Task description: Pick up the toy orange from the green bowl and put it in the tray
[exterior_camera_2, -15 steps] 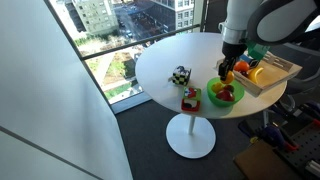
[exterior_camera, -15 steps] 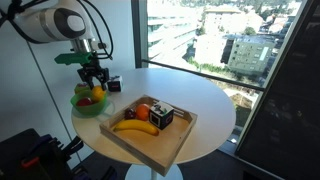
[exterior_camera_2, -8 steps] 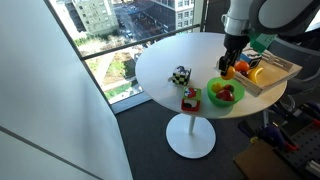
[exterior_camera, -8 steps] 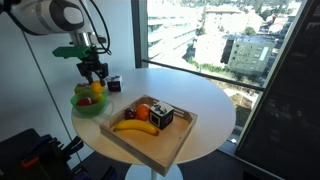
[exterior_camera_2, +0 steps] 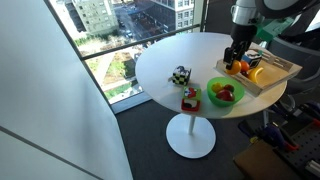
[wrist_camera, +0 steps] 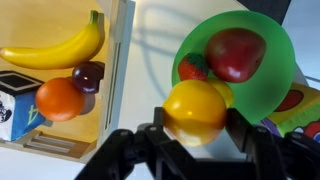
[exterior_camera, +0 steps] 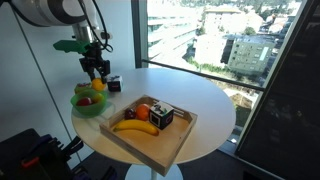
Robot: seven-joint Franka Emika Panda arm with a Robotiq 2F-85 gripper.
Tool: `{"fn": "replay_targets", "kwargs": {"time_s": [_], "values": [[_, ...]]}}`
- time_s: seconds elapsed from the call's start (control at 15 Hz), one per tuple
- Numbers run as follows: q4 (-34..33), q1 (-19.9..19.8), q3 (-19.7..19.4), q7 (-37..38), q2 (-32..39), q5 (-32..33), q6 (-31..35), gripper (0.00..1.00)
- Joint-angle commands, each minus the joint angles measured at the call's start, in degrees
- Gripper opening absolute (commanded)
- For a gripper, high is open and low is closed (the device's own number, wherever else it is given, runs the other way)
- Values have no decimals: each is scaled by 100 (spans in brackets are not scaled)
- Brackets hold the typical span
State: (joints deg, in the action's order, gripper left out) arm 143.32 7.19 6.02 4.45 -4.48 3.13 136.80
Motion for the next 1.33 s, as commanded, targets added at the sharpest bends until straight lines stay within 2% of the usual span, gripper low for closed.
{"fn": "replay_targets", "kwargs": {"time_s": [0.0,0.53,1.27], "values": [[58,-157,-118,-86,-320,-141,-248,39],[197,-597,-496,-75,-599,-71,-250,39],[240,-1192,-1098,-287,-463,-96,-170,39]]}}
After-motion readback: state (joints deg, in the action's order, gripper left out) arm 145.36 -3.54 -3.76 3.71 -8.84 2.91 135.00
